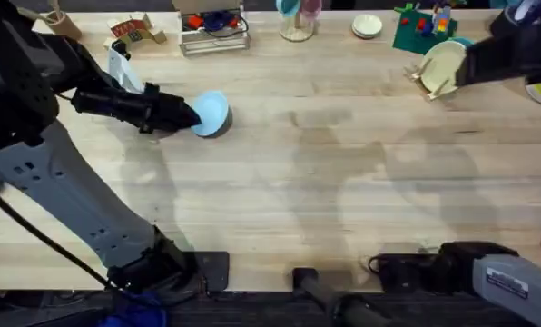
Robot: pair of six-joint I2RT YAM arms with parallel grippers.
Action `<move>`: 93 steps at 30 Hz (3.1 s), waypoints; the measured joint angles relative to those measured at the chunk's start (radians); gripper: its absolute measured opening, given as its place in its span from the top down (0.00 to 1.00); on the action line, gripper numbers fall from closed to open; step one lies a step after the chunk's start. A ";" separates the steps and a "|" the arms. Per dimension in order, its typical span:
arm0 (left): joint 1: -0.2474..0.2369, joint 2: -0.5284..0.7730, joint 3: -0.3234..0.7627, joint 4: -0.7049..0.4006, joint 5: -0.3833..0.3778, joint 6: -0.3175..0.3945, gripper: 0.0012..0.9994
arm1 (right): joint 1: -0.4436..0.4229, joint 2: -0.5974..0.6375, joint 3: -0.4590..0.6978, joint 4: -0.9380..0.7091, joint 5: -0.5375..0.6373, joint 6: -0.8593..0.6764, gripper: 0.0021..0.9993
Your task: Pick up the plates from the table one by one and place each into a slot on the dish rack.
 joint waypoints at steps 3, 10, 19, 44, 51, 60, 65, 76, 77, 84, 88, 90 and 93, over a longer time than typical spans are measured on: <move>0.000 0.000 0.000 0.000 0.000 0.000 0.96 | 0.000 0.043 0.000 0.000 -0.036 0.004 0.01; 0.000 0.000 0.000 0.001 0.000 -0.002 0.96 | 0.000 0.141 0.000 0.003 -0.068 0.064 0.00; 0.000 0.000 0.000 0.001 0.000 -0.003 0.96 | 0.043 0.247 0.000 0.062 -0.087 0.165 0.00; 0.000 0.000 0.000 0.002 0.000 -0.003 0.96 | 0.424 0.547 0.000 0.516 -0.206 0.339 0.01; 0.000 0.000 0.000 0.002 0.000 -0.003 0.96 | 0.507 0.631 0.000 0.626 -0.206 0.417 0.01; 0.000 0.000 0.000 0.002 0.000 -0.003 0.96 | 0.590 0.711 0.000 0.764 -0.212 0.502 0.00; 0.000 0.000 0.000 0.002 0.000 -0.003 0.96 | 0.618 0.741 0.000 0.818 -0.213 0.550 0.01; 0.000 0.000 0.000 0.002 0.000 -0.003 0.96 | 0.661 0.792 0.000 0.915 -0.215 0.607 0.01; 0.000 0.000 0.000 0.002 0.000 -0.003 0.96 | 0.666 0.798 0.000 0.923 -0.218 0.615 0.01; 0.000 0.000 0.000 0.003 0.000 -0.003 0.96 | 0.701 0.865 0.000 0.979 -0.233 0.654 0.01; 0.000 0.000 0.000 0.003 0.000 -0.004 0.96 | 0.723 0.892 0.000 0.997 -0.235 0.681 0.01; 0.000 0.000 0.000 0.003 0.000 -0.003 0.96 | 0.734 0.903 0.000 1.011 -0.236 0.698 0.01; 0.000 0.000 0.000 0.002 0.000 -0.003 0.96 | 0.748 0.919 0.000 1.040 -0.237 0.724 0.01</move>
